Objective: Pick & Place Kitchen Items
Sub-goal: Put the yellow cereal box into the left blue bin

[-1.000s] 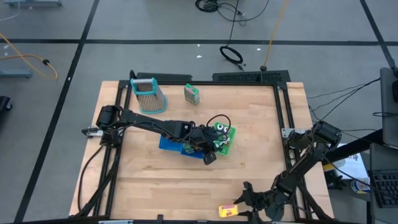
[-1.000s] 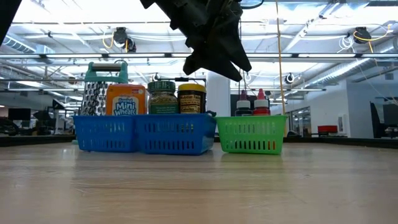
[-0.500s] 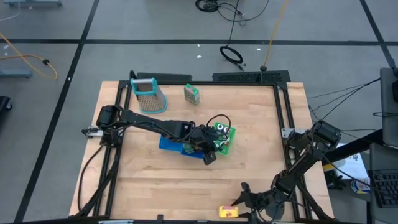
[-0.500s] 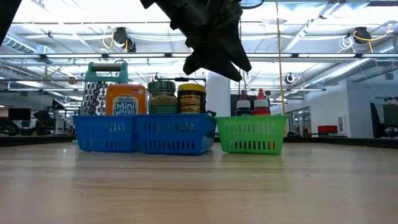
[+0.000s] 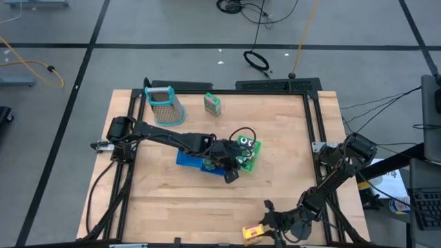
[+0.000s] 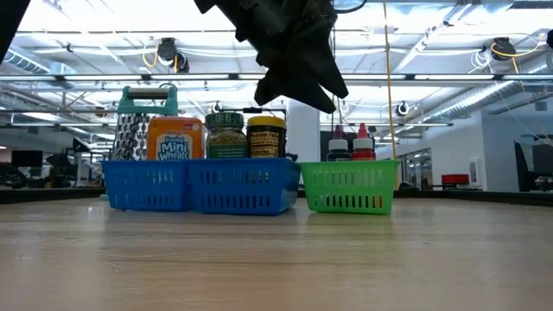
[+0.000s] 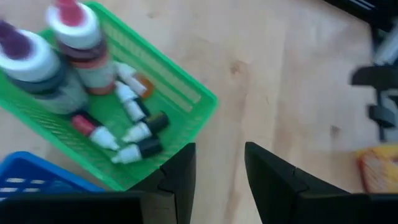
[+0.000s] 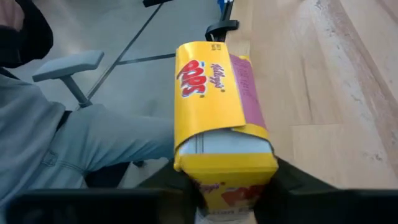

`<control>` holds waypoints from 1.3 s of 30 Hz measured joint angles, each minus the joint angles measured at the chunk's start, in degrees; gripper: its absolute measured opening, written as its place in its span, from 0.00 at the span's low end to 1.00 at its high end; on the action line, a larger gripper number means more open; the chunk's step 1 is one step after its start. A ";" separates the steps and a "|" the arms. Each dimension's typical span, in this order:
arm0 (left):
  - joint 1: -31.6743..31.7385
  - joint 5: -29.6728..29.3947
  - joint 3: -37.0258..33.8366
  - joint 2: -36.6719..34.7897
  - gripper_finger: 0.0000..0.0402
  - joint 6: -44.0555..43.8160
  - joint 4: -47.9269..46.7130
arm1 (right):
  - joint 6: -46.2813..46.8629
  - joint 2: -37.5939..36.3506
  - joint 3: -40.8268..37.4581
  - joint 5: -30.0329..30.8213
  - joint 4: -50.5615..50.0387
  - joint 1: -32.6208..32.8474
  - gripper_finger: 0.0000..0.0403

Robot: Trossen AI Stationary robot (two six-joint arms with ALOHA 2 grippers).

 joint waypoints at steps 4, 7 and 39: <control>-0.89 3.66 0.00 0.00 0.34 1.54 -0.59 | -2.65 0.00 0.00 0.02 0.60 -0.69 0.15; -2.34 1.59 0.00 -0.89 0.34 3.71 -2.56 | -4.28 -0.09 0.00 0.02 1.22 -1.74 0.15; -12.36 -9.66 0.04 -19.83 0.34 16.71 -5.42 | -33.45 -25.93 0.00 1.69 -15.13 -17.09 0.15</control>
